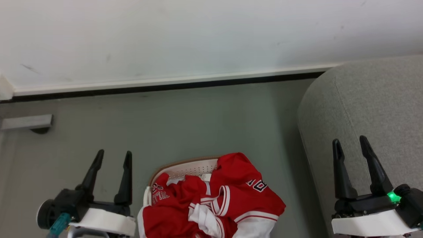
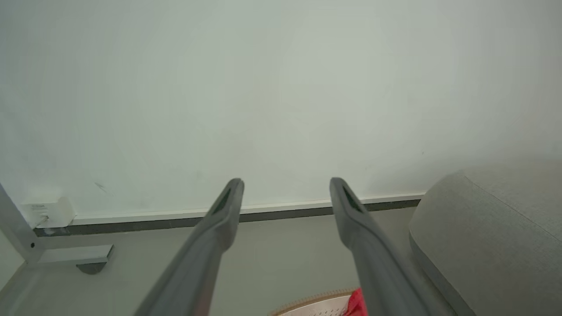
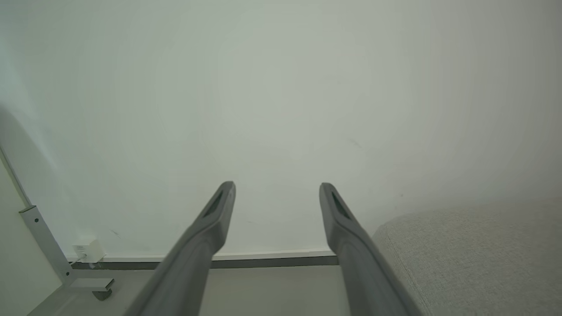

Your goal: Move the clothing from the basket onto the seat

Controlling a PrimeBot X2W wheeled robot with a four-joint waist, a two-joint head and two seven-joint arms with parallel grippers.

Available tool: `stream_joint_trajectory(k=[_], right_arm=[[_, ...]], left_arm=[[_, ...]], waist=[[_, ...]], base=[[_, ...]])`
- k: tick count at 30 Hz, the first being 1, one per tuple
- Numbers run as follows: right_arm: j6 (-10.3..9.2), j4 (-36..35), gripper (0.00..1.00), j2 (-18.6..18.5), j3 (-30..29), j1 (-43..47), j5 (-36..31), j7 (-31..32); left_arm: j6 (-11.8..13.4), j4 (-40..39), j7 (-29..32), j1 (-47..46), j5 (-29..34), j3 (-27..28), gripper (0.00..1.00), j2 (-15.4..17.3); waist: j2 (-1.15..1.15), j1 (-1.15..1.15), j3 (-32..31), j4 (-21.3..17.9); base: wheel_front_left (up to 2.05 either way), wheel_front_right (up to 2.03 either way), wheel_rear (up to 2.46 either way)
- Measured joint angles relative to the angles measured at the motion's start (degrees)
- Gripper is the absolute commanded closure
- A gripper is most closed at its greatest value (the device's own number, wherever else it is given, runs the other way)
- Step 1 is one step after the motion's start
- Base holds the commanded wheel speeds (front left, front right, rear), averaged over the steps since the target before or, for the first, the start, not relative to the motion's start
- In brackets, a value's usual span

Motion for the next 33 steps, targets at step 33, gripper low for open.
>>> stream_joint_trajectory(k=[33], right_arm=[[0.01, -5.8, 0.00, 0.0, 0.1, -7.7, 8.9, 0.0]], left_arm=[[-0.2, 39.5, 18.2, -32.8, -3.8, -51.4, 0.00, 24.0]], waist=[[0.00, 0.00, 27.3, -14.1]], base=[[0.00, 0.00, 0.00]])
